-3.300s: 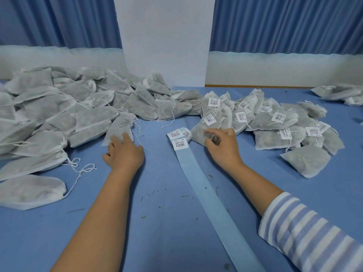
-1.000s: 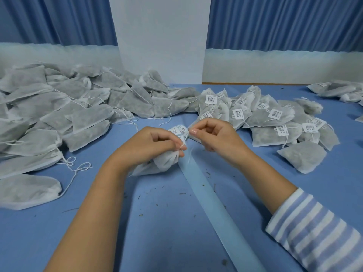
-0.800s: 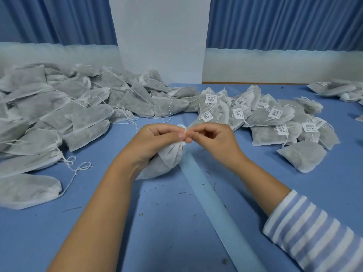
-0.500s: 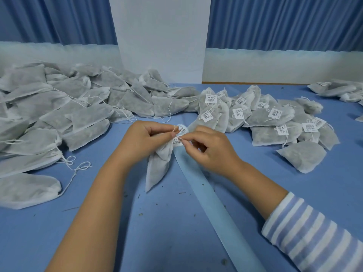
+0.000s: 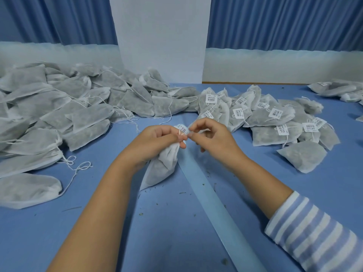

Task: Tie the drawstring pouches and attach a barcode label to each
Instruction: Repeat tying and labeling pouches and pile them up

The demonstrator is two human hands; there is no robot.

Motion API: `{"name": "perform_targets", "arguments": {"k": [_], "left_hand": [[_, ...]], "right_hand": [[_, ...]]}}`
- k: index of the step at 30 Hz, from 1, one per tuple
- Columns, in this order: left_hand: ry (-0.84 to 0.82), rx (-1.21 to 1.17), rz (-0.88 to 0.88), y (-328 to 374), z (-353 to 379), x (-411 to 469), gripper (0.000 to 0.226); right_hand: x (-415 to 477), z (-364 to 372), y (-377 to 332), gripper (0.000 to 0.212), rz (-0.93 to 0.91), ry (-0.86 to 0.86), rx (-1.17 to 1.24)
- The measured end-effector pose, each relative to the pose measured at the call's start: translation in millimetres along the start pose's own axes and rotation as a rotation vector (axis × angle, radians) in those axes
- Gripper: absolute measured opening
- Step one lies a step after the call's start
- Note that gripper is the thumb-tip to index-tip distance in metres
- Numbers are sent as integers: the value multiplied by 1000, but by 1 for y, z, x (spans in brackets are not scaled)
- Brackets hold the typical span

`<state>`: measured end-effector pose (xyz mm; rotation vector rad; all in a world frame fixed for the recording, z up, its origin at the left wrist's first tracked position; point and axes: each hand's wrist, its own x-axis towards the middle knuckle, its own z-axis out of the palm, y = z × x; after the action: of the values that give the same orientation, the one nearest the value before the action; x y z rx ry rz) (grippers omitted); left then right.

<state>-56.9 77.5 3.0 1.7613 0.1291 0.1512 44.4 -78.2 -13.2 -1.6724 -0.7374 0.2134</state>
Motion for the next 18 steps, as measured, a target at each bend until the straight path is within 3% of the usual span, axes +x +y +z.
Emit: {"name": "perform_targets", "arguments": {"k": [5, 10, 18], "left_hand": [[12, -38, 5, -2, -3, 1, 12], [30, -26, -2, -2, -3, 2, 10], [171, 92, -50, -6, -7, 5, 8]], "right_hand": [[-1, -3, -1, 10, 162, -196, 44], [-3, 1, 1, 6, 167, -201, 108], [-3, 3, -2, 18, 88, -144, 96]]}}
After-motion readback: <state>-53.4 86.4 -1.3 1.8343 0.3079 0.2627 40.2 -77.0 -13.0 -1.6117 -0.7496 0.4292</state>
